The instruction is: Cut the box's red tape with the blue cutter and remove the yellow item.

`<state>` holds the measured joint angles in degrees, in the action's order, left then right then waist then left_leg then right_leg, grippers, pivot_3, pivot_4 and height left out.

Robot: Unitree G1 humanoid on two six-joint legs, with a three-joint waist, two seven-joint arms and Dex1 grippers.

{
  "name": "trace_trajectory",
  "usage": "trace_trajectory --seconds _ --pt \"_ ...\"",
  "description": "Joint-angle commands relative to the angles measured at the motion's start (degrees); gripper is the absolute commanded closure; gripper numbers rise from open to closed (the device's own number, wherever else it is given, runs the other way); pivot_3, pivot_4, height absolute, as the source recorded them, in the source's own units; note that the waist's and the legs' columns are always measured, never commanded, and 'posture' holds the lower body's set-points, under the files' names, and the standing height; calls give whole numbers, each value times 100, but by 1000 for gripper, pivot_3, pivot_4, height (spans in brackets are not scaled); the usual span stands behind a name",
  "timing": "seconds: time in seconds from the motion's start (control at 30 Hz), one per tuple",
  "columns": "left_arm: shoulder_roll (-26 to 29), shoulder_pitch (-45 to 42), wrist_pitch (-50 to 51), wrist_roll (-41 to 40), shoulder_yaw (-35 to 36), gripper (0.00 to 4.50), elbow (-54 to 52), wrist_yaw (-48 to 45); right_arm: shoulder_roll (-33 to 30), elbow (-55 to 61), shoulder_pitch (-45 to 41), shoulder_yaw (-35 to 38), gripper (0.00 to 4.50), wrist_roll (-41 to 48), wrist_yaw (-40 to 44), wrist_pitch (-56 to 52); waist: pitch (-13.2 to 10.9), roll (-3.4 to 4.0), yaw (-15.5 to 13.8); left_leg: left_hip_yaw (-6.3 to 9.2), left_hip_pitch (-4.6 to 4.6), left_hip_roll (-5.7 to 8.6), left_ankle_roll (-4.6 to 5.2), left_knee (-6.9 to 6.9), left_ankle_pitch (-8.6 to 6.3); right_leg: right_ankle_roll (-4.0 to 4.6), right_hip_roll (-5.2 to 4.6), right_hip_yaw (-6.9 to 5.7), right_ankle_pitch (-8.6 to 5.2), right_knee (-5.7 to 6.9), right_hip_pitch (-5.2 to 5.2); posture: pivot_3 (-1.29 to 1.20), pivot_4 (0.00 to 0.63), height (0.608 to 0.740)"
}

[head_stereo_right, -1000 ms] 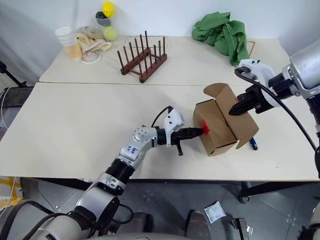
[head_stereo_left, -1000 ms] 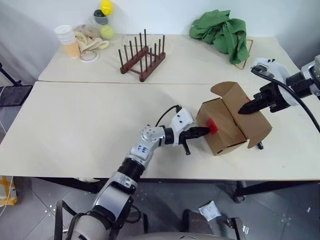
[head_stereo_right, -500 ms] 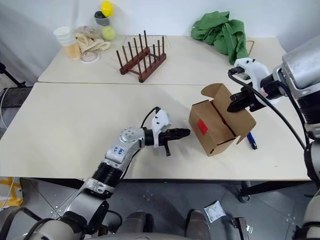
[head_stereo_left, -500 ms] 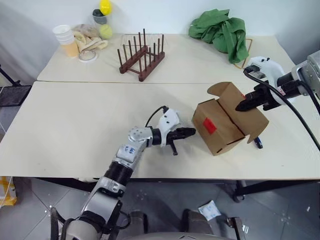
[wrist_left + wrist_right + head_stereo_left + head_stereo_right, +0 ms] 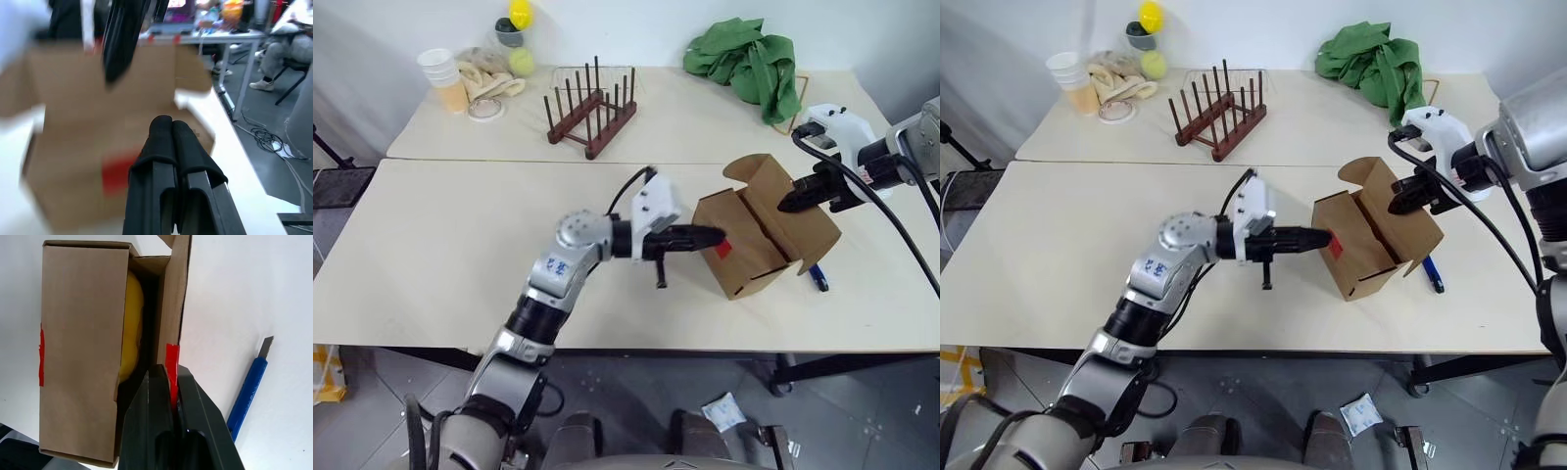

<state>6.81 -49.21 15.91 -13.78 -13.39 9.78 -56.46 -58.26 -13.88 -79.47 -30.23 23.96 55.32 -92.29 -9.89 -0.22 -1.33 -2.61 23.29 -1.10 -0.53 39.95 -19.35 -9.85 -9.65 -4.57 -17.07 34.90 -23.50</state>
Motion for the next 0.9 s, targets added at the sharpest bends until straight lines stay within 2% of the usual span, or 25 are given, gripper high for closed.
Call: trace_trajectory --seconds 0.03,0.47,0.73,0.9 --pt "-135 -160 -288 153 -272 4500 277 -110 7 12 -33 315 4488 311 -195 -21 0 0 2 0 0 0 0 -1 0 0 0 0 0 0 0 0 150 740" --pt "-713 -270 -716 624 -450 4500 1258 477 -20 28 183 521 4488 1665 -1117 -21 0 0 -12 0 1 0 0 4 0 0 0 0 0 2 0 0 150 740" --pt "-98 120 -119 782 -576 4500 780 300 -252 99 259 527 4488 2394 -1621 -21 0 0 -1 1 -2 -1 0 3 0 0 0 0 0 6 0 0 150 740" --pt "298 455 472 766 -623 4500 406 211 -369 77 328 486 4488 2081 -1585 -21 1 0 -2 1 -9 -2 0 3 0 1 0 1 0 8 6 0 150 740"
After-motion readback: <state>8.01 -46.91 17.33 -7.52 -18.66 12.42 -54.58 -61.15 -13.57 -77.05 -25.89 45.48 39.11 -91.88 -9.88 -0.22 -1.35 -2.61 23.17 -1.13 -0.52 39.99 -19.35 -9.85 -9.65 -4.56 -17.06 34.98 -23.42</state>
